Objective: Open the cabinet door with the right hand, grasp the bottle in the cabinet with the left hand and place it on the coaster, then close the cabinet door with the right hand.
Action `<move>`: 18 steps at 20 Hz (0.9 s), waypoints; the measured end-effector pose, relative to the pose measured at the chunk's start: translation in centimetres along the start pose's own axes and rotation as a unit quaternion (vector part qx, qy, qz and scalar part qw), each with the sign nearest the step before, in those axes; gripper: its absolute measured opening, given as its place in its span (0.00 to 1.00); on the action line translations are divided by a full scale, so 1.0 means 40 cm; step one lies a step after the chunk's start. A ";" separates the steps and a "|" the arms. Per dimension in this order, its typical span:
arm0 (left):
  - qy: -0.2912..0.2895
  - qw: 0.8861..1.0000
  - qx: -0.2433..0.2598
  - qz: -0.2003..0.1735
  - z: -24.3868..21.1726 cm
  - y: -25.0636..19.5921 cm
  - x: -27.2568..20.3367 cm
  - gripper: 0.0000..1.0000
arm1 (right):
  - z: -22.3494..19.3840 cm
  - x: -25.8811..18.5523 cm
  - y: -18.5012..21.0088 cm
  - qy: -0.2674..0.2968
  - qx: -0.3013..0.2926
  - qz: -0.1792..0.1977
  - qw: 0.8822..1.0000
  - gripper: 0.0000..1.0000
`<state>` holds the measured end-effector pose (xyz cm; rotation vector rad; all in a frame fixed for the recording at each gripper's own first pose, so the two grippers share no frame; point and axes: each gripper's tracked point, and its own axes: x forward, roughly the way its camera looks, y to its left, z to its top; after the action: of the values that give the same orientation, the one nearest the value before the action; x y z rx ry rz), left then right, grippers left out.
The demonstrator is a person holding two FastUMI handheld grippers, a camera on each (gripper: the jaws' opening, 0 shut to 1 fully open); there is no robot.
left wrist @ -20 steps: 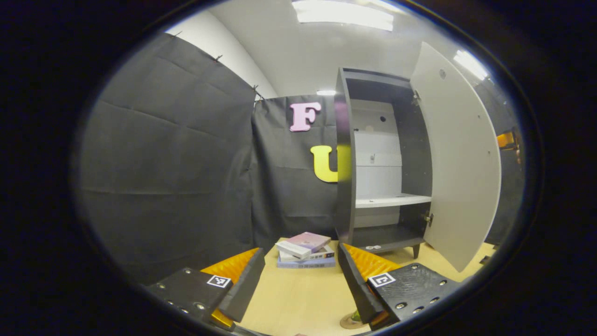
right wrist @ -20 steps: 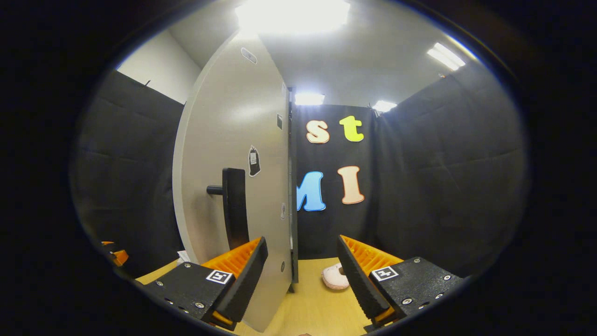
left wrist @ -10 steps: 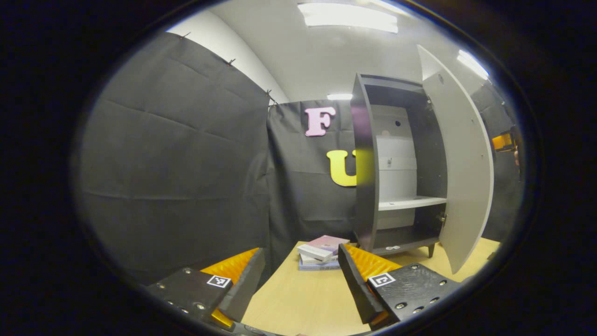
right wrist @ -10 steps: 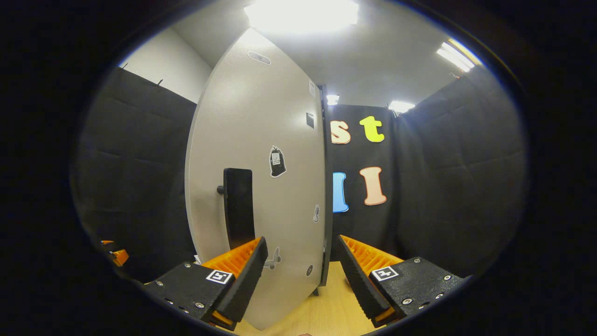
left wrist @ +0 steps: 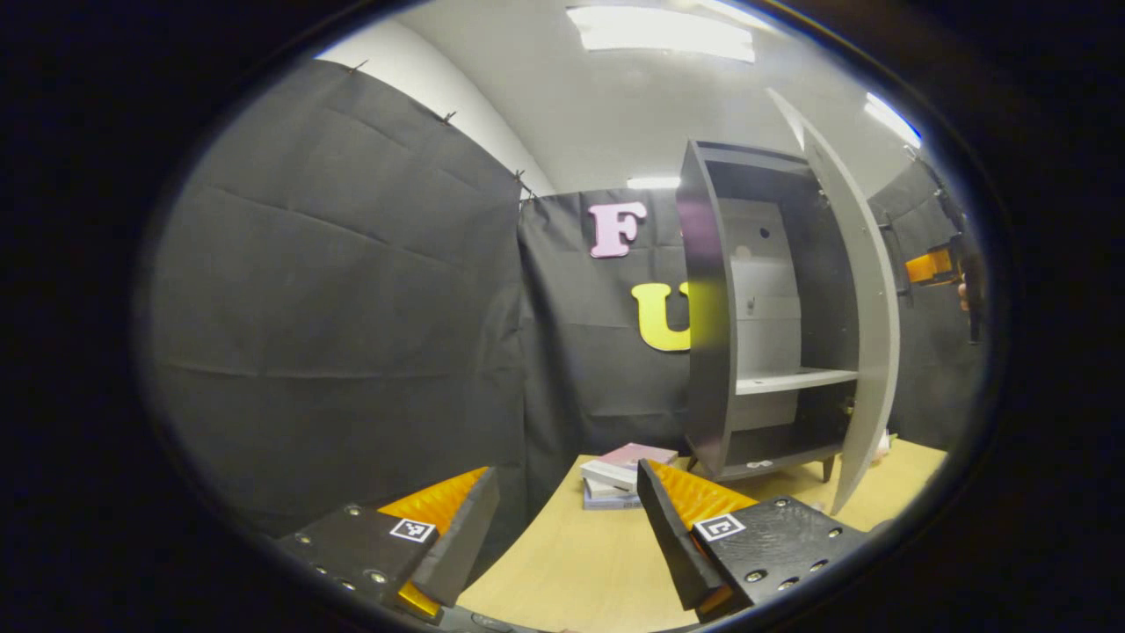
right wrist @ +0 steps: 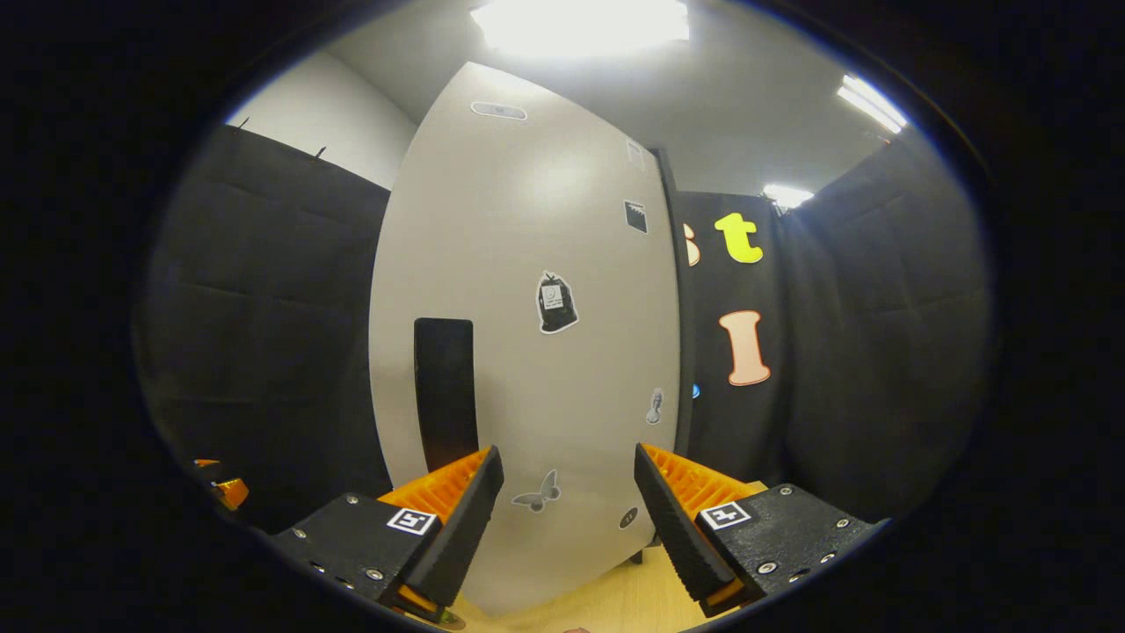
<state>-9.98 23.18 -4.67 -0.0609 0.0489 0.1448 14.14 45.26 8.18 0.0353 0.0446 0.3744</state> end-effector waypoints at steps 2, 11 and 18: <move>0.001 1.000 -0.004 0.003 -0.003 0.005 0.007 0.90 | 0.001 0.030 0.045 0.000 0.005 0.018 1.000 0.94; 0.000 1.000 0.008 0.003 0.036 -0.001 0.051 0.91 | -0.013 0.036 0.063 0.001 0.026 0.017 1.000 0.94; -0.011 0.999 -0.007 -0.029 0.120 -0.120 0.107 0.90 | -0.033 -0.046 -0.047 -0.001 0.009 -0.015 1.000 0.94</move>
<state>-4.82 19.35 0.16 -0.0739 0.0241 0.0874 13.04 42.87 6.85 0.0531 0.0459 0.3434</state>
